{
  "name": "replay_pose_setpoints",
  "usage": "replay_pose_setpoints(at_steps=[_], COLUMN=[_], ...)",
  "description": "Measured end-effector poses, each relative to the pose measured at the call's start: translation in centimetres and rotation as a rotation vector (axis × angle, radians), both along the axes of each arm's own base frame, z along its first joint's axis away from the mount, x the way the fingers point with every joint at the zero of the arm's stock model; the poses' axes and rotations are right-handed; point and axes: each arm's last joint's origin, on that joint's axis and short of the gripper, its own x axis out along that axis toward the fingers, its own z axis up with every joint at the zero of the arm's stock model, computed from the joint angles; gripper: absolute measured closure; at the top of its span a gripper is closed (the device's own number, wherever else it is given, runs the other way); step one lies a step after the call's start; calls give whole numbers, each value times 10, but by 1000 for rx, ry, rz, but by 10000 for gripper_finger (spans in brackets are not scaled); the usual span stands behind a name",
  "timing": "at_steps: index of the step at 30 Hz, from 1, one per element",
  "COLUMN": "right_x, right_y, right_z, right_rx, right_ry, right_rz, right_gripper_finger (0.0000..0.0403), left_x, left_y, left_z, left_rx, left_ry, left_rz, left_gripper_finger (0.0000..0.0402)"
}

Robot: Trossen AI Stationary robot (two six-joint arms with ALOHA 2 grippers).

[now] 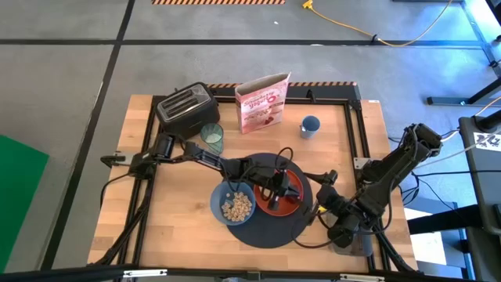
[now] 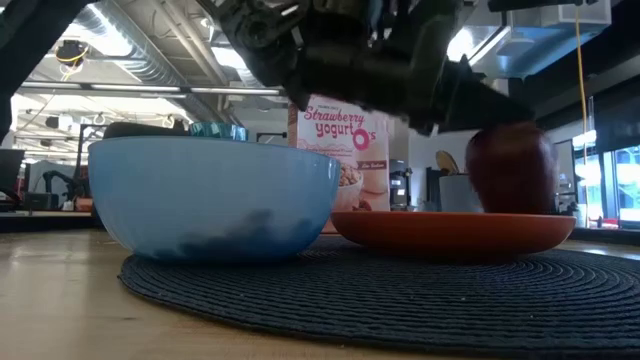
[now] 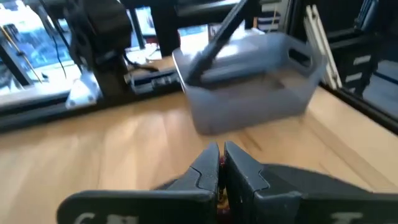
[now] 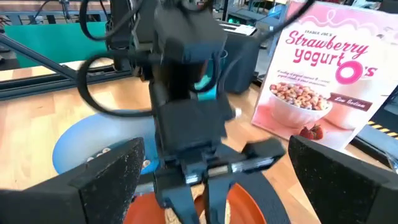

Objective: Arrange a breakfast setting
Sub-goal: Put the apple on the plate

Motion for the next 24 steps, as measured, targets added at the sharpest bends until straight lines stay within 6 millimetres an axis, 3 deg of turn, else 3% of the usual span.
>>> replay_pose_setpoints(at_steps=[13, 24], right_x=[0, 1], right_y=[-1, -1], right_z=[0, 0], right_rx=[-10, -6], right_ry=[-5, -9], right_rz=[-10, -10], right_gripper_finger=[15, 15], left_x=[0, 2], left_y=[1, 11], left_z=[0, -12], left_rx=[50, 26], left_ry=[6, 36], left_rz=[0, 28], left_gripper_finger=[396, 394])
